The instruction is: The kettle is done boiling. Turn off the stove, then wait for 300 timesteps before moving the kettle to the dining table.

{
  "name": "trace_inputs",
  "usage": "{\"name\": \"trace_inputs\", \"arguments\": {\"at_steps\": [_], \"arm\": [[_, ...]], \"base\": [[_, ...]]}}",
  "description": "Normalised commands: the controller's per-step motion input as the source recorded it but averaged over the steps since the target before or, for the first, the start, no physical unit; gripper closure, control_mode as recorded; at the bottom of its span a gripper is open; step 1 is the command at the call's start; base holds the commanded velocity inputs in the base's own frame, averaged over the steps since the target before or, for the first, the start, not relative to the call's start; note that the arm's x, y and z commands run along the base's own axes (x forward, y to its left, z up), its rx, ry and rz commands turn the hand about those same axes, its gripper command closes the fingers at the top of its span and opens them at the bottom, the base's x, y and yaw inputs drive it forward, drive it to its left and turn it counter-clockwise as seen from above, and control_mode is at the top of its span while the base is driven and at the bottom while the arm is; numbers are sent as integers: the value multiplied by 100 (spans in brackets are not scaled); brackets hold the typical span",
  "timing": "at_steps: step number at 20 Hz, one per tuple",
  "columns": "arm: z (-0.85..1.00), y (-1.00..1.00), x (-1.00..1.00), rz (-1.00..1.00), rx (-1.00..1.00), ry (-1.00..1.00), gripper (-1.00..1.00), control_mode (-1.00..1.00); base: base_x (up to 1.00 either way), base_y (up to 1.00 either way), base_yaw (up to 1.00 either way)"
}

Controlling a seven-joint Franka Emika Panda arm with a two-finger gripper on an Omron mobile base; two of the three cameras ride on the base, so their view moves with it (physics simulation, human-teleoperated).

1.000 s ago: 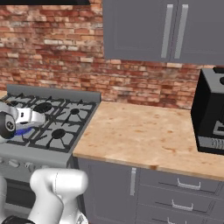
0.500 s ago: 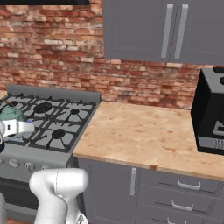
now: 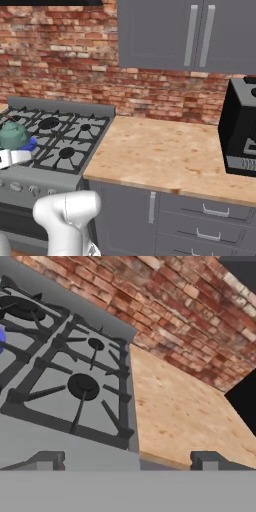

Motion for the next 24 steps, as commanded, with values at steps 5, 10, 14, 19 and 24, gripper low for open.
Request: {"name": "trace_inputs", "arguments": {"at_steps": [5, 10, 14, 19, 24], "arm": [[-5, 25, -26, 0, -6, -8, -100, -100], [-9, 31, -21, 1, -6, -6, -100, -100], [-12, 34, -22, 2, -6, -5, -100, -100], [-15, 31, -25, 3, -6, -6, -100, -100], [-24, 25, -22, 4, -6, -6, -100, -100]], "base": [[0, 0, 0], [0, 0, 0], [0, 0, 0], [0, 0, 0], [0, 0, 0]]}}
